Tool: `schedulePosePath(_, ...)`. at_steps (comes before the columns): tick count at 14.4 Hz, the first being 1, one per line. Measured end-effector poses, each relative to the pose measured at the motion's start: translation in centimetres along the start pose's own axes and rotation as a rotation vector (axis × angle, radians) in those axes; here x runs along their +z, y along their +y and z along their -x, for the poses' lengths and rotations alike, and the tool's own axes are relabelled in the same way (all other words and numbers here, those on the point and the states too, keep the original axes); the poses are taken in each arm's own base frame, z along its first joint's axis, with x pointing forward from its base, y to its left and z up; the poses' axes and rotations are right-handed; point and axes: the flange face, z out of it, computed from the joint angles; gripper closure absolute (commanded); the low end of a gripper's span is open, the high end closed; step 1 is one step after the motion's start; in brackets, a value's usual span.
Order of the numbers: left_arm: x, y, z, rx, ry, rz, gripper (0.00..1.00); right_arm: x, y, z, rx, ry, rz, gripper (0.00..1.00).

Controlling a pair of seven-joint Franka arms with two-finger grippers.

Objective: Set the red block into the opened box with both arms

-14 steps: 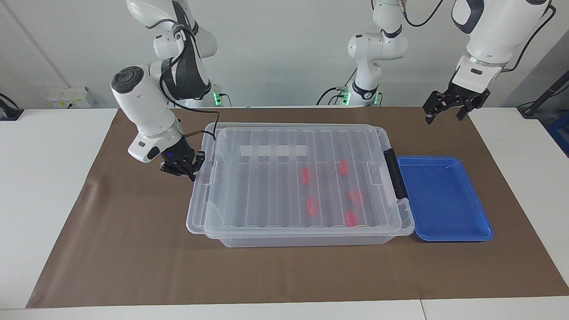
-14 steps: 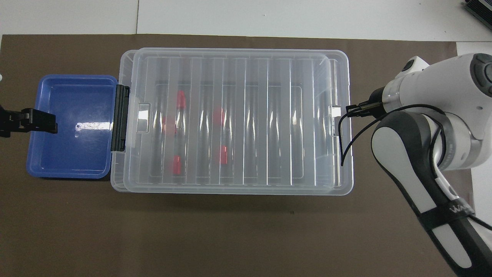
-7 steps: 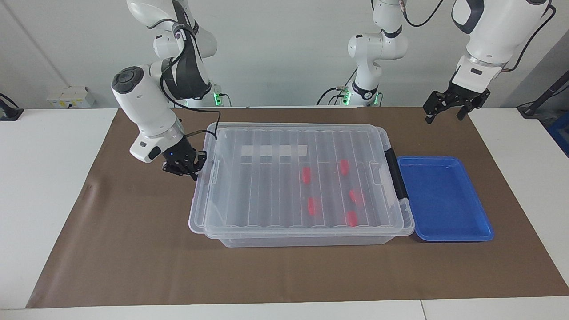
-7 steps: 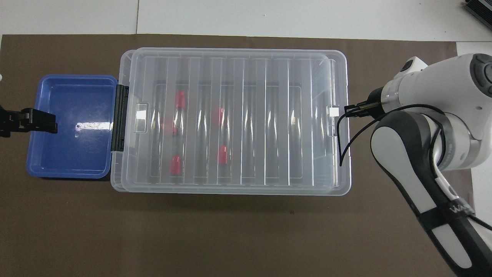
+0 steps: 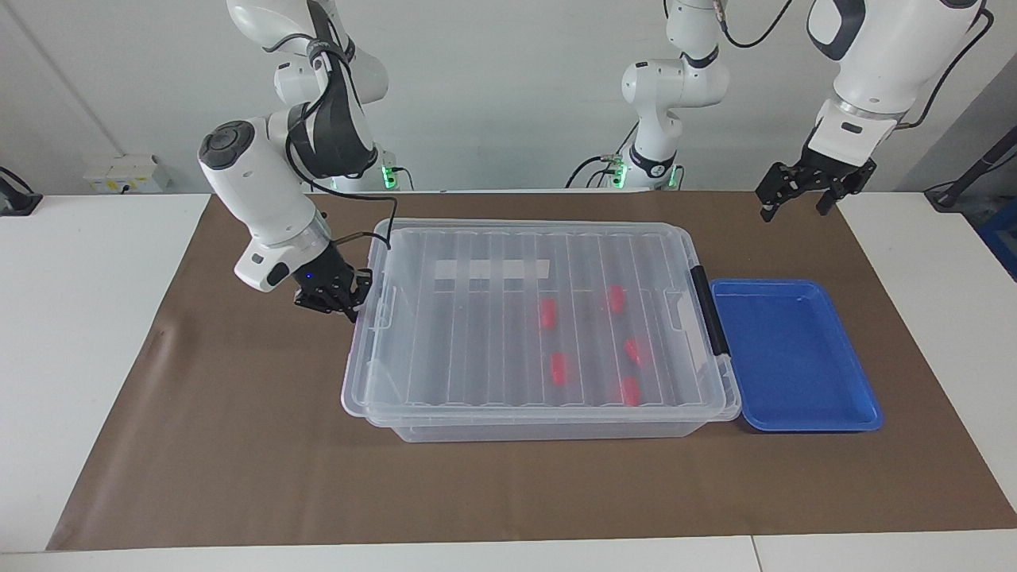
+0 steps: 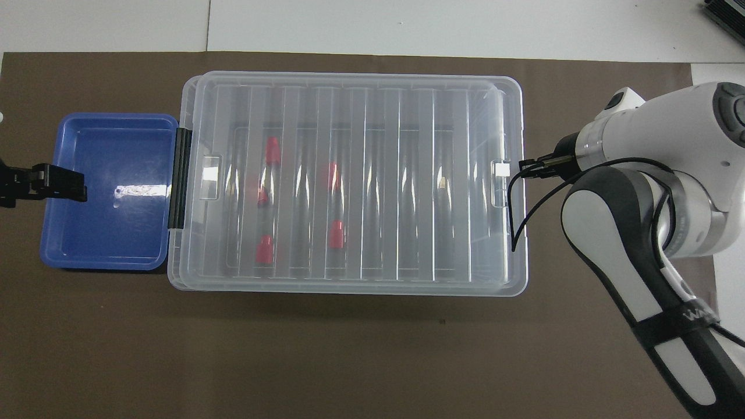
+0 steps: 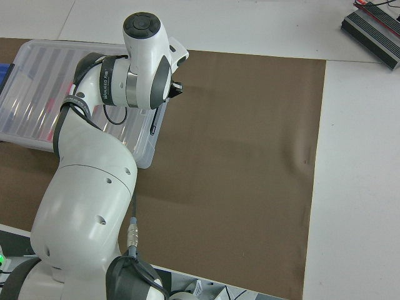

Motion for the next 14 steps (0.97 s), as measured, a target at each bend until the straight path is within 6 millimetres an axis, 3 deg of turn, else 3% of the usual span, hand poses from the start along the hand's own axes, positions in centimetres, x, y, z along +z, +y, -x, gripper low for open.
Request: schedulePosePath(14, 0.00, 0.00, 0.00, 0.000, 0.000, 0.000, 0.00, 0.14, -0.23, 0.04, 0.023, 0.001, -0.040, 1.00)
